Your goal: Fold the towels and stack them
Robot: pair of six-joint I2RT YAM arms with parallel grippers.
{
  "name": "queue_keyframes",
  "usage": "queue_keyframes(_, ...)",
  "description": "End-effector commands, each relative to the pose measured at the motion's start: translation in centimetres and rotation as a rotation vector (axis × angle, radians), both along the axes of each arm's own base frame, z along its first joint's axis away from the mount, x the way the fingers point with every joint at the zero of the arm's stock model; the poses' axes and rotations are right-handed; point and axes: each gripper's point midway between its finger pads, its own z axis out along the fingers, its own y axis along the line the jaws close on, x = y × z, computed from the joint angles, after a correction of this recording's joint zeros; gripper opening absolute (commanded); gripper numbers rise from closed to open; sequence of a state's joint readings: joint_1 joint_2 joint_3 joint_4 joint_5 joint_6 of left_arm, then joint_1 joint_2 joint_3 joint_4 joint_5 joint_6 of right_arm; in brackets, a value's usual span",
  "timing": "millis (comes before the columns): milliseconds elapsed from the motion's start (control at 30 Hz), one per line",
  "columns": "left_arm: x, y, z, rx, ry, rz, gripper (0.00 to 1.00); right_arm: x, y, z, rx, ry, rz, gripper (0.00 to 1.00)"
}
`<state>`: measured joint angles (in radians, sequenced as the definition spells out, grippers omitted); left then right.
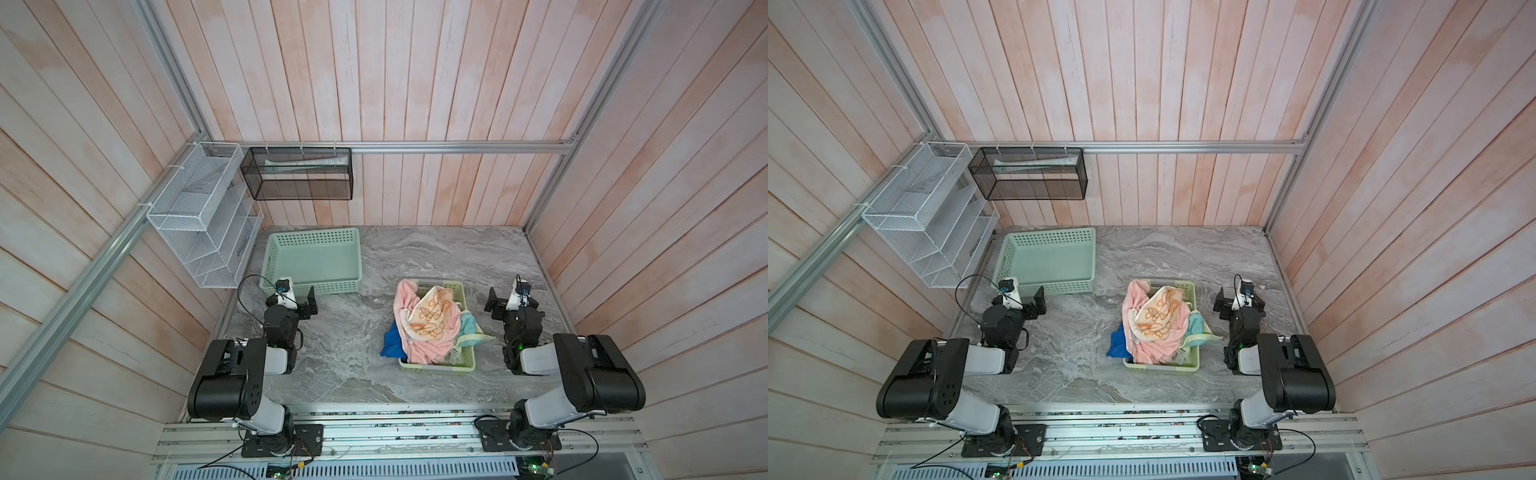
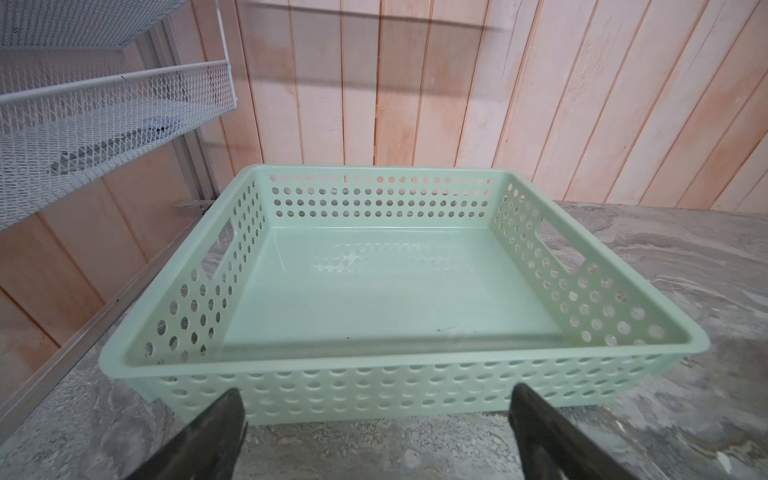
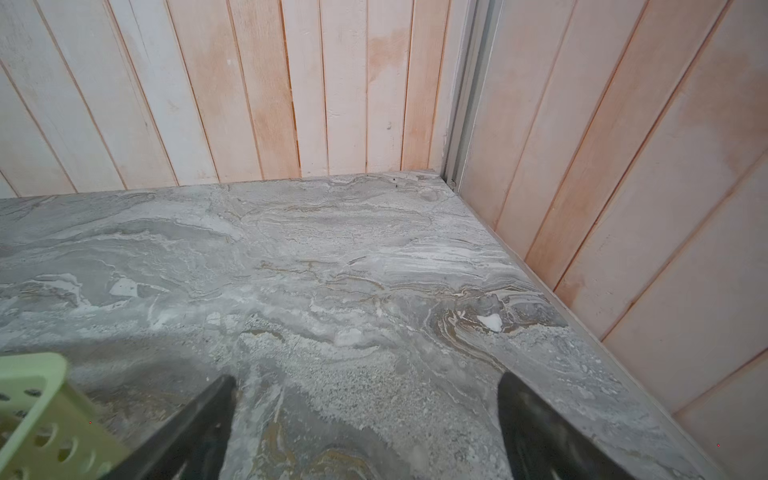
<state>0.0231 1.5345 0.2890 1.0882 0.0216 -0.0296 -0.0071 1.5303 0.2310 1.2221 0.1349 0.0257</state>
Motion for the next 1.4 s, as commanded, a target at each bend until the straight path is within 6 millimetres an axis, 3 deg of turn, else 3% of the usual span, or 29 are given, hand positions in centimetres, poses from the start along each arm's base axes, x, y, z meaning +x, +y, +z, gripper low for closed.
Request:
queue_keyframes(0,0.2,0.1,0.1,0.016,-0.002,0.007,1.0,0.2,0.0,0.5,0.008,-0.015,-0.002,0.98)
queue_keyframes(967,0.2,0.1,0.1,0.015,-0.002,0.007,1.0,0.1,-0.1,0.4,0.007,-0.012,-0.005,0.98)
queue_keyframes(1067,0.2,0.1,0.2,0.014,-0.003,0.005,1.0,-0.1,-0.4,1.6,0.011,-0.06,-0.022,0.98)
queue_keyframes(1200,0.3,-1.3,2.2,0.043,-0.024,-0.063,0.92,0.6,-1.0,4.0,0.061,0.003,-0.07,0.94)
queue_keyframes(1367,1.1,-0.7,6.3,-0.069,0.056,-0.001,0.92,1.2,-0.2,5.7,0.174,0.206,-0.102,0.78)
